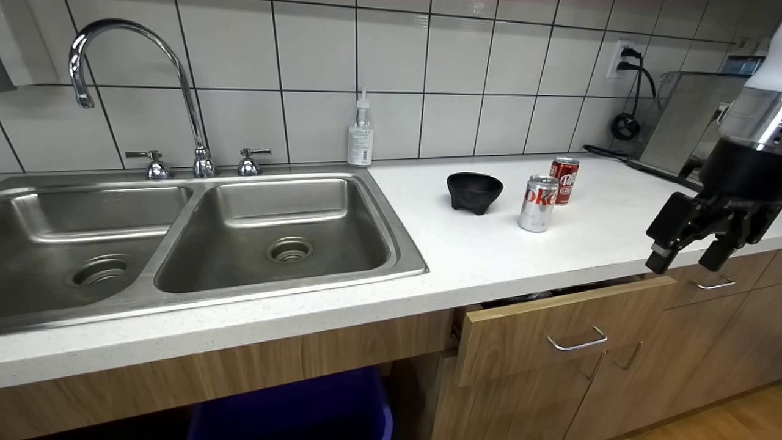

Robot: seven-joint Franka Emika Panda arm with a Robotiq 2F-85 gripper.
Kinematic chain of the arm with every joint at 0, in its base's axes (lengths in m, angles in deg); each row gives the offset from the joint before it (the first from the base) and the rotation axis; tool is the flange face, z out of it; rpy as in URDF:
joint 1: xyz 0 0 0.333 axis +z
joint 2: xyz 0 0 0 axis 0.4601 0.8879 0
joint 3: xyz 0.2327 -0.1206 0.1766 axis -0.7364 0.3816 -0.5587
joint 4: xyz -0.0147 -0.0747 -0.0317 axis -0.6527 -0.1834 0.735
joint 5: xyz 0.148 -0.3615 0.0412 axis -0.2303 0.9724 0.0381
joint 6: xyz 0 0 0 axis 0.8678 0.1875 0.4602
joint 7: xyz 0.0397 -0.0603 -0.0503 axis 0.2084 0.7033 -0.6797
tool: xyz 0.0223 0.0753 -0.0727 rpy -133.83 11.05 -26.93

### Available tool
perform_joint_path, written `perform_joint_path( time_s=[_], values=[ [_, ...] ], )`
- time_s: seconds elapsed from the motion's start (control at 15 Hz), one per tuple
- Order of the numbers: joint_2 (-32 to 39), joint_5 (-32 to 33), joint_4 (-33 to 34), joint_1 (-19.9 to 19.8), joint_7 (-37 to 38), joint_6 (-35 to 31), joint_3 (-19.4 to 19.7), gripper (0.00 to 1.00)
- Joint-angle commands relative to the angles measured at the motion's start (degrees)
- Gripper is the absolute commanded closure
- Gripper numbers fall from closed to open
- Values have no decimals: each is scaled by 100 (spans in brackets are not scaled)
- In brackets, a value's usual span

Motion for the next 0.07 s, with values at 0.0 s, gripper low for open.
perform_joint_path(
  time_s=[0.0],
  values=[
    [-5, 95, 3, 218, 73, 11, 233, 0]
  ],
)
